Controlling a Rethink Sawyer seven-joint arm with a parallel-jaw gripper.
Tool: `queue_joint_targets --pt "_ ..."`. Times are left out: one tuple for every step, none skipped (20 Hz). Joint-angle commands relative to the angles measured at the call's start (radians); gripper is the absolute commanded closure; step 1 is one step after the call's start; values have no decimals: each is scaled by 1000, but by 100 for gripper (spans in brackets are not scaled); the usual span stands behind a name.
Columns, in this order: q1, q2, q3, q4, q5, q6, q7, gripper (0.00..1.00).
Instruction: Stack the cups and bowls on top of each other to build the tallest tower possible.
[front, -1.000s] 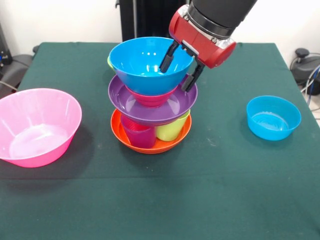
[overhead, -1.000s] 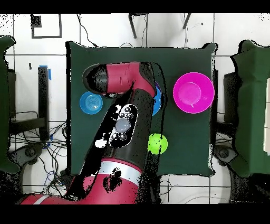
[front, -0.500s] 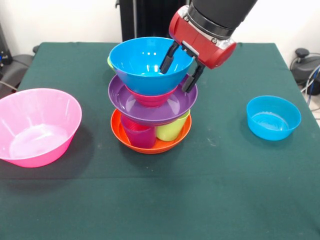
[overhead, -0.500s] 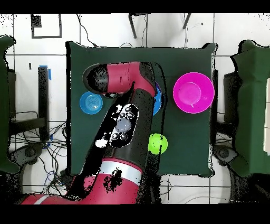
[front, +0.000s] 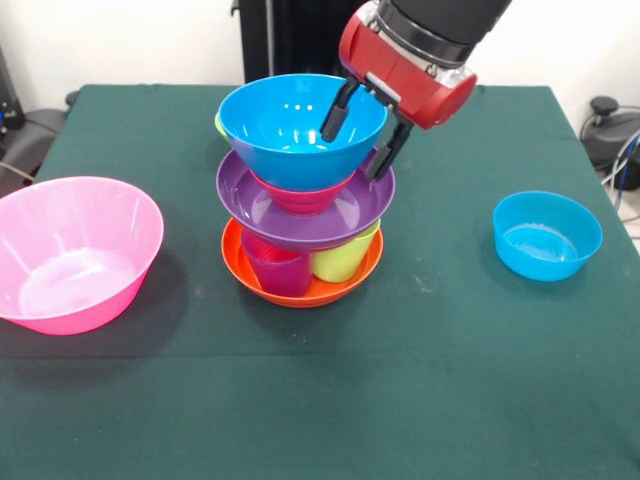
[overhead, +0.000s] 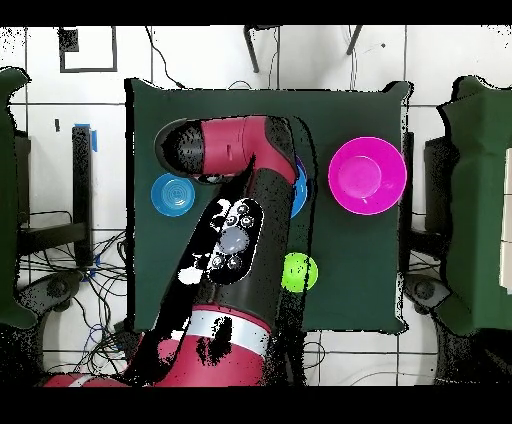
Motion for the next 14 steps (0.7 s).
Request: queue_joint_targets --pt "-3 -11 122 -10 -44 63 -149 0" --pt "0 -11 117 -17 -46 75 -149 0" --pt "2 -13 115 -21 -46 89 -150 0" --pt "3 -17 114 -23 -45 100 -152 0" --pt "3 -20 114 -25 -45 112 -154 0" --pt "4 -23 113 -30 -44 123 -156 0" --pt "5 -27 113 -32 -43 133 -156 0" --pt "8 -33 112 -28 -43 138 -156 0" --pt "11 -37 110 -30 -45 144 -155 0" --pt "9 -37 112 -36 -44 150 -155 0" --pt "9 -38 113 -37 -42 153 -153 0" --pt "7 -36 117 -43 -40 156 -152 0" --pt "7 -36 119 -44 -37 158 -149 0" --pt "7 -36 121 -47 -33 161 -144 0"
